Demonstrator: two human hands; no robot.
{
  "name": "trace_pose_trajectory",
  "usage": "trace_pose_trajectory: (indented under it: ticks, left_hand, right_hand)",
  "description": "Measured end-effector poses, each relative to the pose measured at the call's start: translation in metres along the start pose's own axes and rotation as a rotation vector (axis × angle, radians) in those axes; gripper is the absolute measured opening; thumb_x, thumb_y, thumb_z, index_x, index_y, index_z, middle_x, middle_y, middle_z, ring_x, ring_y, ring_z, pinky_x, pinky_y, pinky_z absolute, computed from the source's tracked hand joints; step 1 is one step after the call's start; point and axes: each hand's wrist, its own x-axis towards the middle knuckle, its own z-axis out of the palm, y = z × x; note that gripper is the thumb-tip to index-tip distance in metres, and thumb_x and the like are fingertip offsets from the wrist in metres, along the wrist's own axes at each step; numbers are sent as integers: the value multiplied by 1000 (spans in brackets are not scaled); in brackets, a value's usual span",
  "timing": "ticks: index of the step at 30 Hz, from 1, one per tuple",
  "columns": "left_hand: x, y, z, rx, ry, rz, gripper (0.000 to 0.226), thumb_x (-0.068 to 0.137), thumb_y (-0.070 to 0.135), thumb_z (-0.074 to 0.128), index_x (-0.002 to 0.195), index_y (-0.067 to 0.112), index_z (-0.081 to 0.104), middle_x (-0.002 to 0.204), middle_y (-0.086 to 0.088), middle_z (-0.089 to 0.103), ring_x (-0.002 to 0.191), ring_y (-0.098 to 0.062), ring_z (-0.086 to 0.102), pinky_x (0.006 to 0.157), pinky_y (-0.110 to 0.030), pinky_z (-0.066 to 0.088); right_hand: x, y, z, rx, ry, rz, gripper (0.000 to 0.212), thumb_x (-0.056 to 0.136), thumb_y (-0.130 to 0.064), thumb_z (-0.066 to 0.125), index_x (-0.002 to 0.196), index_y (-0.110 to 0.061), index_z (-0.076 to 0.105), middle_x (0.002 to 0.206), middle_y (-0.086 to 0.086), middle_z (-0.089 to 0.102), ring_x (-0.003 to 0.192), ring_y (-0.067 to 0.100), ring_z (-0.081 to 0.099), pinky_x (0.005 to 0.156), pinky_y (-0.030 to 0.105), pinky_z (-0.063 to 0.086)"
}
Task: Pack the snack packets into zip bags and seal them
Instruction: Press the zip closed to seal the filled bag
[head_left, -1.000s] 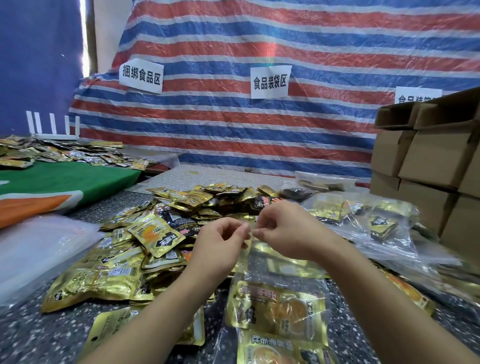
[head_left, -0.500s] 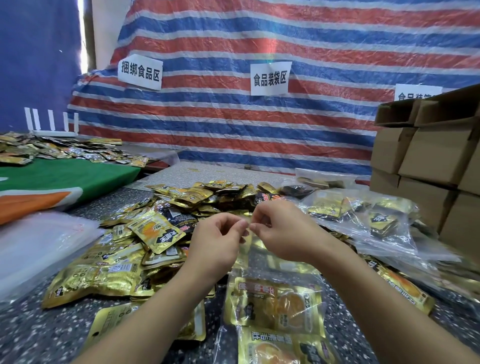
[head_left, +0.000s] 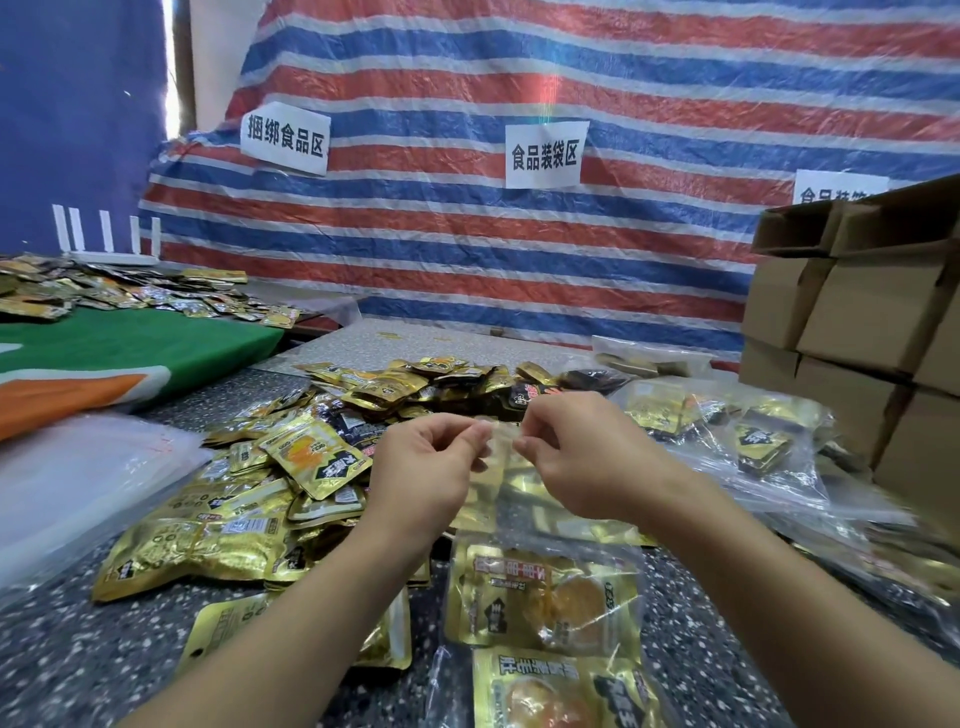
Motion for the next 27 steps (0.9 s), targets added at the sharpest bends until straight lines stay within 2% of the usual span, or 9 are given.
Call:
trace_pose_trajectory:
  ticks: [4, 7, 11, 15, 20, 25, 27]
  left_hand:
    - [-2, 3, 1, 1, 8, 27, 30, 89, 17, 70, 65, 34, 75, 65, 3, 72, 58, -5, 64, 63, -31, 56]
    - [-6, 4, 3, 19, -7, 45, 20, 89, 19, 70, 71, 27, 75, 66, 2, 71, 60, -7, 64, 66, -35, 57]
    - [-11, 5, 7, 27, -71, 78, 19, 92, 15, 67, 76, 22, 73, 66, 8, 70, 62, -2, 64, 63, -19, 53]
    - [-11, 9, 3, -10, -108, 96, 14, 92, 15, 65, 81, 19, 73, 68, 10, 70, 64, 1, 64, 62, -13, 50]
    - [-13, 8, 5, 0, -105, 104, 12, 92, 13, 66, 86, 15, 75, 69, 6, 70, 64, -2, 62, 63, -17, 52]
    - [-10, 6, 3, 19, -63, 86, 14, 91, 15, 68, 80, 20, 75, 65, 5, 70, 61, -6, 62, 62, -22, 54]
    - [-11, 6, 5, 55, -54, 91, 15, 90, 15, 70, 79, 22, 76, 65, 4, 71, 61, -7, 64, 63, -26, 55]
  right_hand:
    - [-10, 6, -14, -26, -21, 2, 26, 99, -34, 56, 75, -25, 52, 75, -7, 57, 68, 11, 52, 57, 33, 41]
    - [-15, 14, -16, 11, -35, 23, 27, 98, -35, 58, 74, -23, 55, 70, -5, 58, 62, 13, 53, 56, 34, 43]
    - [-17, 21, -18, 111, -97, 36, 25, 97, -34, 61, 75, -22, 60, 68, -8, 56, 58, 5, 47, 52, 24, 36]
    - [-15, 18, -18, 167, -83, -25, 29, 96, -44, 59, 77, -22, 64, 66, -7, 57, 56, 2, 46, 53, 24, 36]
    - [-10, 9, -8, 187, -2, -38, 26, 95, -37, 63, 75, -22, 64, 71, -4, 61, 65, 12, 54, 59, 31, 40]
    - [-9, 8, -1, 172, 52, 39, 32, 92, -37, 68, 64, -28, 56, 64, -10, 57, 59, 2, 51, 51, 21, 33]
    - [-12, 12, -1, 174, 39, 73, 32, 91, -37, 69, 64, -25, 57, 62, -9, 56, 56, 3, 48, 50, 23, 33]
